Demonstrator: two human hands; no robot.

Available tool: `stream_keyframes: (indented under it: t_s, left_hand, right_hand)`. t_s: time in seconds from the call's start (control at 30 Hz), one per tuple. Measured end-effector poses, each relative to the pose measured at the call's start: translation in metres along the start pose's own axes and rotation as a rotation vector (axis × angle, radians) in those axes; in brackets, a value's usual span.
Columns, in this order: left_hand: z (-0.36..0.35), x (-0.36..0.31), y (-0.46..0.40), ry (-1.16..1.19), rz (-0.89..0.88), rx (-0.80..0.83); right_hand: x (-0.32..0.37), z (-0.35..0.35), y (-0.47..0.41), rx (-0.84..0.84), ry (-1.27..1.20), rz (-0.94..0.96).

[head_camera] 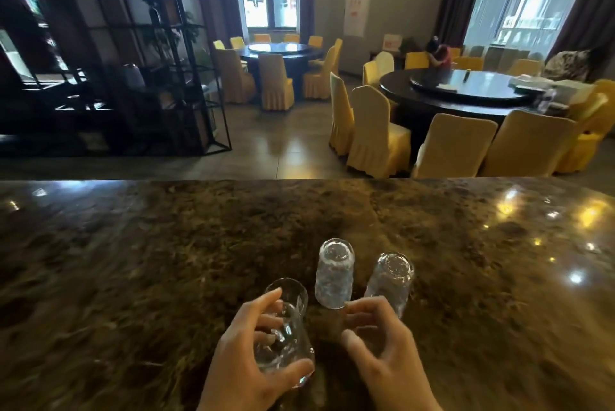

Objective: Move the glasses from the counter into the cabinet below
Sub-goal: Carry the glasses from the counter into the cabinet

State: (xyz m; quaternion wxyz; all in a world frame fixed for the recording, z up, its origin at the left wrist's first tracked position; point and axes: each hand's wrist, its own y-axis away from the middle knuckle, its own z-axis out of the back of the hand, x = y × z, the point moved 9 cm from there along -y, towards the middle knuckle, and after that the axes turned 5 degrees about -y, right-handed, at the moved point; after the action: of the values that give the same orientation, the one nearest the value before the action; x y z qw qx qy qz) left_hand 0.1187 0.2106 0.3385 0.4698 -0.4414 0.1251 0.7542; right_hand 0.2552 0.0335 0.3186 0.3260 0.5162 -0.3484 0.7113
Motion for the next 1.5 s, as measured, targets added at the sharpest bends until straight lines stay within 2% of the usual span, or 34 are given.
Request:
stream_keyframes:
  t_s: [0.07, 0.17, 0.37, 0.57, 0.67, 0.77, 0.83, 0.9, 1.0, 1.17, 1.23, 1.37, 1.5]
  left_hand:
    - [-0.005, 0.013, 0.01, -0.09, 0.001, 0.014]
    - [-0.02, 0.028, 0.019, -0.162, 0.029, 0.054]
    - [-0.037, 0.04, 0.023, -0.207, 0.078, 0.028]
    - [-0.042, 0.03, 0.022, -0.195, -0.034, -0.008]
    - [-0.045, 0.028, 0.023, -0.222, -0.033, 0.017]
    - [-0.035, 0.012, 0.021, -0.449, -0.06, -0.062]
    - [-0.026, -0.01, 0.009, -0.557, -0.131, -0.162]
    - [-0.023, -0.032, -0.019, -0.526, -0.202, -0.182]
    - [-0.038, -0.06, -0.078, -0.564, -0.252, -0.033]
    - [-0.104, -0.07, -0.143, -0.793, -0.228, 0.363]
    - [-0.123, -0.062, -0.151, -0.925, -0.202, 0.469]
    - [-0.128, -0.051, -0.158, -0.955, -0.177, 0.498]
    - [-0.109, -0.044, -0.16, -0.778, -0.093, 0.421]
  right_hand:
    - [0.0, 0.015, -0.007, -0.095, 0.13, 0.053]
    - [0.018, 0.023, -0.017, -0.148, 0.3, 0.183]
    - [0.039, 0.032, -0.024, -0.203, 0.422, 0.271]
    - [0.043, 0.037, -0.029, -0.21, 0.569, 0.301]
    - [0.043, 0.042, -0.04, -0.22, 0.679, 0.3]
    - [0.038, 0.045, -0.056, -0.184, 0.836, 0.278]
    - [0.027, 0.044, -0.07, -0.096, 0.927, 0.19]
    - [0.012, 0.042, -0.081, 0.016, 0.991, 0.062]
    - [-0.002, 0.038, -0.09, 0.121, 1.01, -0.064]
    - [-0.009, 0.043, -0.099, 0.116, 0.969, -0.085]
    - [-0.011, 0.046, -0.099, 0.12, 0.941, -0.093]
    - [-0.01, 0.06, -0.09, 0.074, 0.872, -0.084]
    - [-0.01, 0.097, -0.064, -0.144, 0.654, -0.062]
